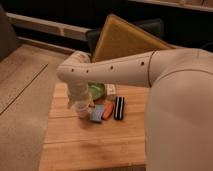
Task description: Place the white sponge in the ceramic bowl
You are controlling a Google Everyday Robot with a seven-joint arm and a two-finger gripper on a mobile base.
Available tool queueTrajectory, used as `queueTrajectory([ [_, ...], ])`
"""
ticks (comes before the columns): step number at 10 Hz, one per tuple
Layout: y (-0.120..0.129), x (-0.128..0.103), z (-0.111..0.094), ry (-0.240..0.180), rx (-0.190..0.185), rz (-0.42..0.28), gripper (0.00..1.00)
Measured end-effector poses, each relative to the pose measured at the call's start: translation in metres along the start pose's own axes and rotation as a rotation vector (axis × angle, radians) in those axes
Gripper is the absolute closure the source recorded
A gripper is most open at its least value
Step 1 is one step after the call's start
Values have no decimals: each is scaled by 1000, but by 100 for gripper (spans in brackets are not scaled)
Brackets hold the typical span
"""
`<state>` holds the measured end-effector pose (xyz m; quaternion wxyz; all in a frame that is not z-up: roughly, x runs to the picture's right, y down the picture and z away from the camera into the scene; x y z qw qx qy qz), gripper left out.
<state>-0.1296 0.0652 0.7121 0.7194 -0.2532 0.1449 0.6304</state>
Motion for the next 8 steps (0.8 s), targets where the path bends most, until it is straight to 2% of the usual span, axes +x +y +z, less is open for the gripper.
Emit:
queueTrajectory([
  [1,-2,-31,-7,-112,-75,-45,35],
  [3,-19,-59,-17,-231,-166,-51,35],
  [5,-33,-81,-29,-343,-236,-60,35],
  [7,-38,-86,-32,-369,-246,-65,35],
  [8,-39,-83,-31,-359,-228,-74,35],
])
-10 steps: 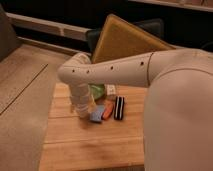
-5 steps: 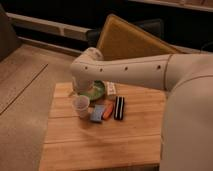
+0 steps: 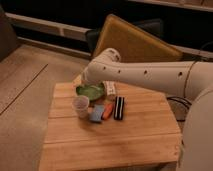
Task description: Place the white sponge in the ceramic bowl
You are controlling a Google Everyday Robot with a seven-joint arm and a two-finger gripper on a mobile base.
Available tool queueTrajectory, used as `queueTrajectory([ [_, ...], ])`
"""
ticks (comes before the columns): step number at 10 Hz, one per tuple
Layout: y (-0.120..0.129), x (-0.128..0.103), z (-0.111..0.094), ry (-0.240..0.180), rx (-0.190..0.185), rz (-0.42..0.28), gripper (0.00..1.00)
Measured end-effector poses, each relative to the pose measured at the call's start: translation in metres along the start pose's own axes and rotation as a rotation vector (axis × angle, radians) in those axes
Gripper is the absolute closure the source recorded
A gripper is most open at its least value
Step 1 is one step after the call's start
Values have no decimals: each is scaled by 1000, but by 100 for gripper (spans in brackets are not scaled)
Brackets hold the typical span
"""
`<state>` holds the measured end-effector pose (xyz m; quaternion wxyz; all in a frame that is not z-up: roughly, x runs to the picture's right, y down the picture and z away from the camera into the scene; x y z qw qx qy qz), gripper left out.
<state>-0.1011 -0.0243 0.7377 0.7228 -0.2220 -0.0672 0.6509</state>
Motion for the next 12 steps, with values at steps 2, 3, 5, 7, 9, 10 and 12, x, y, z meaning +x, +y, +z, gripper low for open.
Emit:
queueTrajectory([
  [2,-26,18,-7,57,92,18,35],
  [3,-55,32,-20,95,178,53,35],
  [5,-87,47,-37,141,274,98,35],
  [7,-106,58,-46,177,329,132,35],
  [9,-114,59,-41,171,313,154,35],
  [10,-113,54,-30,149,269,151,35],
  [12,-102,49,-7,110,150,160,35],
])
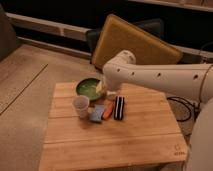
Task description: Place the white sponge in the ceramic bowl
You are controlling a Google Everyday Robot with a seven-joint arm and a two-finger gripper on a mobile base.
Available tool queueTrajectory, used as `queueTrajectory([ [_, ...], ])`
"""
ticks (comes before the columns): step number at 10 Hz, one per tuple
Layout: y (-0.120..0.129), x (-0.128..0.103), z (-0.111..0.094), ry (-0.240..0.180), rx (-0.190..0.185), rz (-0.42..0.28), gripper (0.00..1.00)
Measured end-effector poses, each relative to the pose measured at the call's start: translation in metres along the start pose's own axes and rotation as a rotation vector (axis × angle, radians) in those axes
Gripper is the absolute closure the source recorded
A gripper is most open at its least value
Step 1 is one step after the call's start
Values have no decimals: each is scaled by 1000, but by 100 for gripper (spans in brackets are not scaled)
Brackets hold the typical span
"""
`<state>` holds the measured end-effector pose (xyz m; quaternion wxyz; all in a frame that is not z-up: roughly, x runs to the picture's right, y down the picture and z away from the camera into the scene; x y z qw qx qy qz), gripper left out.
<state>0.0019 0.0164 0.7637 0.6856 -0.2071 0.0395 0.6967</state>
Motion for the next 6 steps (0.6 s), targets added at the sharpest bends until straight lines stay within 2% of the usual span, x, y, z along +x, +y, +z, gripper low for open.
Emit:
queueTrajectory([
  [1,8,2,13,-4,-71,9,35],
  [2,12,2,18,-7,-101,14,35],
  [3,15,3,20,-8,-115,16,35],
  [6,15,3,19,-6,-113,14,35],
])
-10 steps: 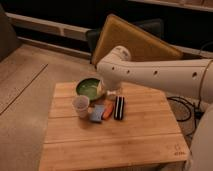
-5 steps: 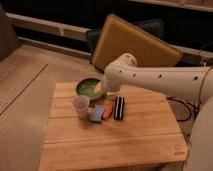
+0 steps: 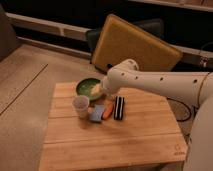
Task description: Place the white sponge in the ceramic bowl
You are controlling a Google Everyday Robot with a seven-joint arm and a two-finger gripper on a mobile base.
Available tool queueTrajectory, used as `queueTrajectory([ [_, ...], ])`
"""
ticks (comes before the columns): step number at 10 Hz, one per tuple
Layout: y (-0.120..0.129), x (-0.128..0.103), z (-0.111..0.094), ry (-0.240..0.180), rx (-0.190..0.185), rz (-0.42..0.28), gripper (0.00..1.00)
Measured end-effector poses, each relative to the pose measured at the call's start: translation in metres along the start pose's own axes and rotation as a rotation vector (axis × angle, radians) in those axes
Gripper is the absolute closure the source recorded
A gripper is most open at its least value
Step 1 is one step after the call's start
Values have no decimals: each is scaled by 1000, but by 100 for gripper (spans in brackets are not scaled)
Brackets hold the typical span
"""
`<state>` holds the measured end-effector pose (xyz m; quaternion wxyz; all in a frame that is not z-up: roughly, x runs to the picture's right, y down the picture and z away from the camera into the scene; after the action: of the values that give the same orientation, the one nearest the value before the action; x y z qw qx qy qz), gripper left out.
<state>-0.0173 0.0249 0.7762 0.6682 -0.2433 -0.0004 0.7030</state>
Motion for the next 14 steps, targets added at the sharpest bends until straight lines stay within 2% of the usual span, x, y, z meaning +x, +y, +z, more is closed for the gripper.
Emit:
queueTrajectory([
  [1,-4,3,0,13,19,-1,35],
  [2,-14,10,5,43,56,9,35],
  [4,-28,18,16,86,106,22,35],
  [5,-39,25,30,124,140,32,35],
  [7,-52,33,53,171,161,41,35],
  [9,-49,43,89,231,142,40,35],
  [11,-41,46,114,270,114,30,35],
  [14,-27,33,128,285,87,-14,35],
])
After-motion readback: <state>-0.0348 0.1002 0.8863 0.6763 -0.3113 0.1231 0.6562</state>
